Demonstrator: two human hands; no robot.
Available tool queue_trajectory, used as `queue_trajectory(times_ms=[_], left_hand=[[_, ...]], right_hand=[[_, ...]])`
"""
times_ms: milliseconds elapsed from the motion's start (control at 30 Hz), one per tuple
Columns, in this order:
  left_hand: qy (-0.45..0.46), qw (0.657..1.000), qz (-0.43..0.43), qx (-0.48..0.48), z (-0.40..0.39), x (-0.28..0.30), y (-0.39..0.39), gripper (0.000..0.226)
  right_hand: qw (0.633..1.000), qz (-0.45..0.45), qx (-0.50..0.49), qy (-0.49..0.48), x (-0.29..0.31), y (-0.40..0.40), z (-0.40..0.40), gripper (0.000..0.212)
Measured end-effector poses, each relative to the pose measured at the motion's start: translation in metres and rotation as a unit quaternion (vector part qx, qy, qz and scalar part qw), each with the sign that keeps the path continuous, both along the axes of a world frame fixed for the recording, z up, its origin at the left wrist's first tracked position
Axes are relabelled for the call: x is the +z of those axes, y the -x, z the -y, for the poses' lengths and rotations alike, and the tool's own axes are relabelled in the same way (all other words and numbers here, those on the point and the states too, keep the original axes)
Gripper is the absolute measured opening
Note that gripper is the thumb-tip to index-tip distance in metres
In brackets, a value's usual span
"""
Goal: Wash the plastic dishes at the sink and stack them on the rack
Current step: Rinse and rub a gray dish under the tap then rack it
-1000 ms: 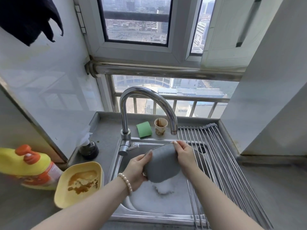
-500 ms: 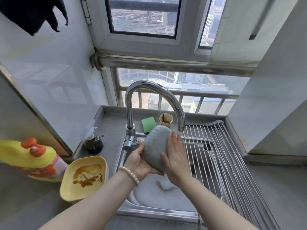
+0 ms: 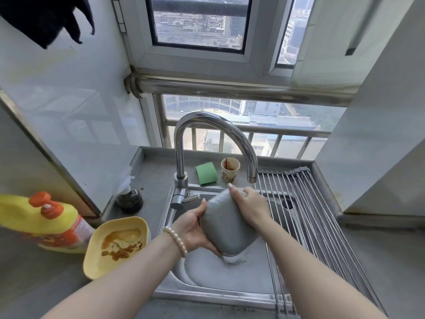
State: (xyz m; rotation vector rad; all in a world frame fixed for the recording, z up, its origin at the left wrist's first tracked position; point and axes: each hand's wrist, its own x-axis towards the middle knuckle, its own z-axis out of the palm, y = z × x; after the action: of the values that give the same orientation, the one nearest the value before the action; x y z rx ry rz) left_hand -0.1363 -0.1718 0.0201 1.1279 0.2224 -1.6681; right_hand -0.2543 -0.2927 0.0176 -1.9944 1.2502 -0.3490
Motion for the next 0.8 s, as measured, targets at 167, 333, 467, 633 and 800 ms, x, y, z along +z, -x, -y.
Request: queue_trajectory(times_ms=[167, 333, 467, 633, 800], left_hand=[[-0.039, 0.966, 0.254, 0.042, 0.020, -0.010, 0.013, 0.058], [0.030, 0.526, 0.845, -0.090, 0.024, -0.033, 0.045, 0.079], [0.194, 0.275, 0.908, -0.248, 0.031, -0.045, 0.041, 0.071], [0.091, 0.464, 0.792, -0.387, 0.047, -0.011, 0.015, 0.083], [0.036, 0.744, 0.627, -0.228, 0.055, -0.015, 0.009, 0.054]], right_hand=[[0.974, 0.053, -0.167, -0.145, -0.007, -0.005, 0.010, 0.053], [0.909, 0.131, -0.285, -0.276, -0.021, -0.009, 0.011, 0.051], [0.871, 0.159, -0.315, -0.342, -0.022, 0.007, 0.011, 0.042], [0.912, 0.128, -0.262, -0.288, -0.028, 0.009, 0.007, 0.053], [0.951, 0.090, -0.150, -0.253, -0.007, 0.013, 0.005, 0.041]])
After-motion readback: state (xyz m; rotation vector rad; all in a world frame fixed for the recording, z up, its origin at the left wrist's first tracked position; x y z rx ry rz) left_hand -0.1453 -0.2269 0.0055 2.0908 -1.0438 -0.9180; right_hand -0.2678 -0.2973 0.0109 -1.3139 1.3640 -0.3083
